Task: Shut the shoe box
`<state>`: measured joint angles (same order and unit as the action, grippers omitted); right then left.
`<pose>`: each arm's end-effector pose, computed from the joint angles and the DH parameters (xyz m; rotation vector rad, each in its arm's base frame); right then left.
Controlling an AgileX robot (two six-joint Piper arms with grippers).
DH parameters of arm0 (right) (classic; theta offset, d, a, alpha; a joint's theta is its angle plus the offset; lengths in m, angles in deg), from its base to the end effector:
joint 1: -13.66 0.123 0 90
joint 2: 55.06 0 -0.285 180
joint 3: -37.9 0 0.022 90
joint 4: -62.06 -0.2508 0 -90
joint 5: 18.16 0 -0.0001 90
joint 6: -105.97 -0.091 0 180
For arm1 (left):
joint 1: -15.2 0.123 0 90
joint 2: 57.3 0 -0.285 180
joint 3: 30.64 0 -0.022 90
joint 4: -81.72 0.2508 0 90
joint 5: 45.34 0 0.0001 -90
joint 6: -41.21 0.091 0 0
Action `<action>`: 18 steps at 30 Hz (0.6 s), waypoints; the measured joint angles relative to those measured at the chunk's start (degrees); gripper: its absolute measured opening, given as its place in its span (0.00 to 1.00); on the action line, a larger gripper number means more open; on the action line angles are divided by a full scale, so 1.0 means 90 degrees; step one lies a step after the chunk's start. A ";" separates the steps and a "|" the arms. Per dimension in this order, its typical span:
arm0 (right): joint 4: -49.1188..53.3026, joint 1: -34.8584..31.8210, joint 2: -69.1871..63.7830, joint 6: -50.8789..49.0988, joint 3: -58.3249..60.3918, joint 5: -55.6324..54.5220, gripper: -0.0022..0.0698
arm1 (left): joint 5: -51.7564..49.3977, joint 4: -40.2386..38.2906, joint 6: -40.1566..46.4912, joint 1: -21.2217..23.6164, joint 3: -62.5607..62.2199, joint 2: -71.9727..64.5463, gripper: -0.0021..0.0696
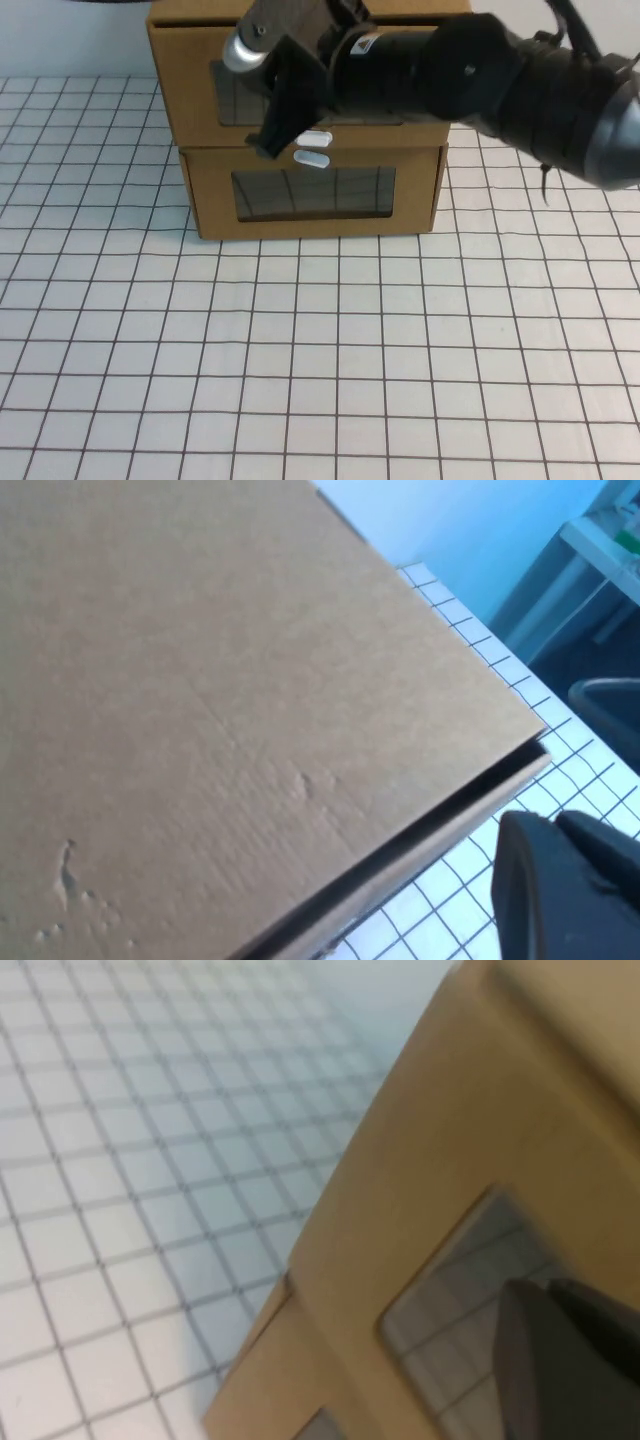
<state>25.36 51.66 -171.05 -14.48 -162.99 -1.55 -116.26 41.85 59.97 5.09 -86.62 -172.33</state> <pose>0.3542 0.2965 0.3502 -1.0792 1.5674 0.3286 0.3681 -0.1217 0.4877 0.6173 2.0440 -0.7718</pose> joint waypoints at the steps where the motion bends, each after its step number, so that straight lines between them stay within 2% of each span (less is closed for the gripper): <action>1: 0.0000 0.0000 0.0122 0.0000 0.0000 -0.0011 0.01 | -0.0045 0.0039 0.0012 0.0000 0.0000 0.0090 0.02; 12: 0.0126 -0.0113 0.1670 -0.0150 0.0000 0.0544 0.01 | -0.0193 0.0710 -0.0047 0.0000 0.0000 0.1143 0.02; 14: 0.0445 -0.0207 0.1990 -0.0631 0.0000 0.0944 0.01 | -0.0208 0.0895 -0.0091 0.0000 0.0000 0.1470 0.02; 18: 0.1670 -0.0591 0.2597 -0.2325 0.0000 0.1723 0.01 | -0.0230 0.1251 -0.0150 0.0000 0.0000 0.2177 0.02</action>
<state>40.39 46.34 -147.68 -35.40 -162.99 13.96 -118.33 53.11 58.62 5.09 -86.62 -152.74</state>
